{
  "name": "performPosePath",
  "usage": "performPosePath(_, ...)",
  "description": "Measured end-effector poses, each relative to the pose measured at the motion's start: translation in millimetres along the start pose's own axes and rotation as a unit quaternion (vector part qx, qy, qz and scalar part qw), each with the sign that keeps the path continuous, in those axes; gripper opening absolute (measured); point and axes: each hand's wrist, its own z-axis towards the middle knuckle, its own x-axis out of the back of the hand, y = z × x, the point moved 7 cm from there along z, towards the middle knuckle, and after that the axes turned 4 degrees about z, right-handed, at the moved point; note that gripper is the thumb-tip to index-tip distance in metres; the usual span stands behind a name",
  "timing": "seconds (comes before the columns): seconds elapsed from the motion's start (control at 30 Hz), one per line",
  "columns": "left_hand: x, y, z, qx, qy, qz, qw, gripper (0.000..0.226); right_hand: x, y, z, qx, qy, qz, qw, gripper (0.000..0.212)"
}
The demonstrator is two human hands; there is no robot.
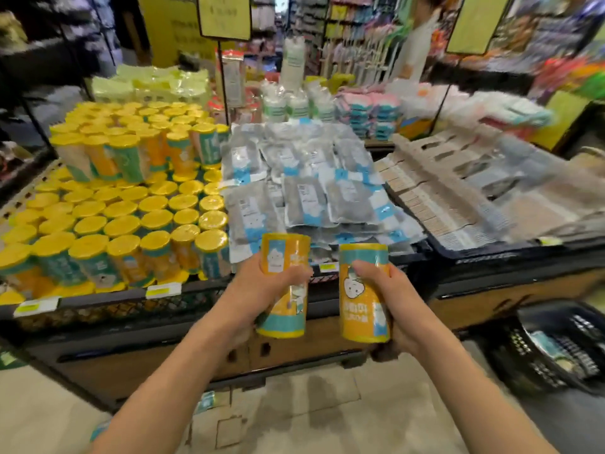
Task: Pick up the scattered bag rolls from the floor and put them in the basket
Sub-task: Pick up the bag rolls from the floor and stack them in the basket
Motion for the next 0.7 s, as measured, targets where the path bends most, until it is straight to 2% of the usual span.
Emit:
performPosePath(0.07, -53.1, 21.5, 14.5, -0.013, -0.044, 0.001, 0.999, 0.028, 49.1, -28.5, -9.5, 0.031, 0.04, 0.018, 0.999, 0.055)
performPosePath(0.2, -164.3, 52.8, 33.9, -0.023, -0.13, 0.011, 0.991, 0.034, 146.6, -70.3, -30.4, 0.068, 0.103, 0.045, 0.991, 0.044)
performPosePath(0.3, -249.8, 67.9, 45.4, -0.034, -0.188, -0.008, 0.981, 0.041, 221.3, -98.2, -49.5, 0.088, 0.146, 0.069, 0.983, 0.055)
performPosePath(0.43, -359.1, 83.9, 51.8, -0.038, -0.26, -0.026, 0.964, 0.038, 314.5, -125.2, -82.5, 0.112, 0.202, 0.073, 0.97, 0.061)
performPosePath(0.7, -550.5, 118.2, 76.0, -0.034, -0.382, -0.03, 0.923, 0.046, 474.9, -158.5, -133.6, 0.154, 0.337, 0.115, 0.922, 0.059)
